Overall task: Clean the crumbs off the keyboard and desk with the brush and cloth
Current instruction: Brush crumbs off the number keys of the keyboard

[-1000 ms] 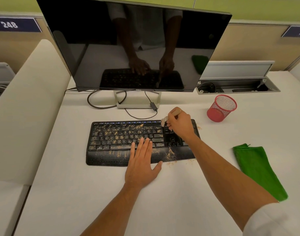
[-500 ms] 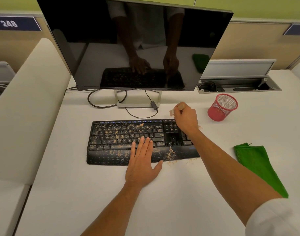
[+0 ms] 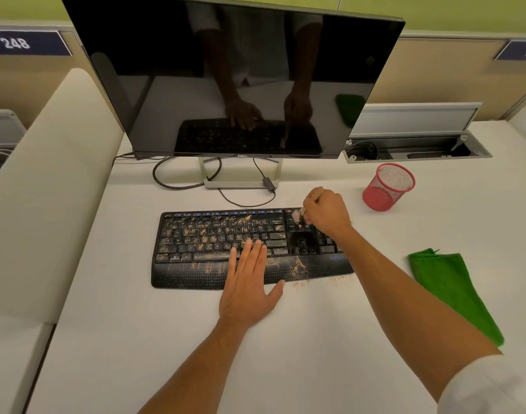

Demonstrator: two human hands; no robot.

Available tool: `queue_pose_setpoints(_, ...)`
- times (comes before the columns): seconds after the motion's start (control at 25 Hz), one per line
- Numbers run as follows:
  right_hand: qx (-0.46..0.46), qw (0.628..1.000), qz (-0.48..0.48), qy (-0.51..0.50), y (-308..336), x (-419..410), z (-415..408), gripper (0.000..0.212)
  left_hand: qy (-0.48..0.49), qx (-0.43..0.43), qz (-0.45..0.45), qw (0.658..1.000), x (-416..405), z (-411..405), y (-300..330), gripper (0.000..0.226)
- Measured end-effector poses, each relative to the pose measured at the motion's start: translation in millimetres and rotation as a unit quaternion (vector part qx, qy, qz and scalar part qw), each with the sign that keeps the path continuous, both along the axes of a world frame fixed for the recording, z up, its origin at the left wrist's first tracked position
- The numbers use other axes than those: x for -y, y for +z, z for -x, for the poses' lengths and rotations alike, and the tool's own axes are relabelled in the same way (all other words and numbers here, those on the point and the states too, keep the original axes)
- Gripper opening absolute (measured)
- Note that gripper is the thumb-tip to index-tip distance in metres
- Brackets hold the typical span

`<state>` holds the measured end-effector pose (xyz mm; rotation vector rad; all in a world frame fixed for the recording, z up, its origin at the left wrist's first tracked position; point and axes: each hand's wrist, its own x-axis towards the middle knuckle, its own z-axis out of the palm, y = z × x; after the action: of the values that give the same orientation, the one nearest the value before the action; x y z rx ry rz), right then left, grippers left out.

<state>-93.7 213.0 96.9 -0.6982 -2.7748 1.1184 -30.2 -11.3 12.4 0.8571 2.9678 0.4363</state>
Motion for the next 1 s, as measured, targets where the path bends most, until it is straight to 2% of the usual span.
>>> queue_pose_setpoints(0.12, 0.073, 0.996, -0.015, 0.041, 14.0, -1.6, 6.3, 0.043, 0.000, 0.000, -0.002, 1.000, 0.3, -0.3, 0.7, 0.083)
queue_pose_setpoints(0.32, -0.013, 1.000, 0.007, -0.004, 7.1, 1.9, 2.2, 0.039, 0.000, 0.006, -0.002, 1.000, 0.7, -0.2, 1.0, 0.083)
queue_pose_setpoints(0.48, 0.070, 0.997, 0.008, 0.036, 8.7, -0.3, -2.0, 0.042, -0.002, 0.006, 0.001, 1.000, 0.6, 0.1, 0.7, 0.083)
queue_pose_setpoints(0.52, 0.071, 0.997, 0.010, 0.032, 10.1, -1.1, -1.0, 0.042, -0.002, 0.006, 0.000, 1.000, 0.5, 0.2, 0.9, 0.083)
queue_pose_setpoints(0.68, -0.023, 1.000, 0.006, -0.014, 7.3, 0.7, -4.4, 0.042, -0.001, 0.005, -0.002, 1.000, 0.3, 0.0, 1.3, 0.083)
queue_pose_setpoints(0.88, 0.066, 0.997, 0.022, 0.032, 11.1, -3.3, -11.4, 0.041, -0.001, 0.009, 0.000, 1.000, 0.8, 0.1, 1.0, 0.083)
queue_pose_setpoints(1.0, 0.040, 0.999, 0.027, -0.009, 15.6, -9.8, -11.9, 0.037, -0.003, 0.011, 0.003, 1.000, 0.5, -0.3, 2.1, 0.083)
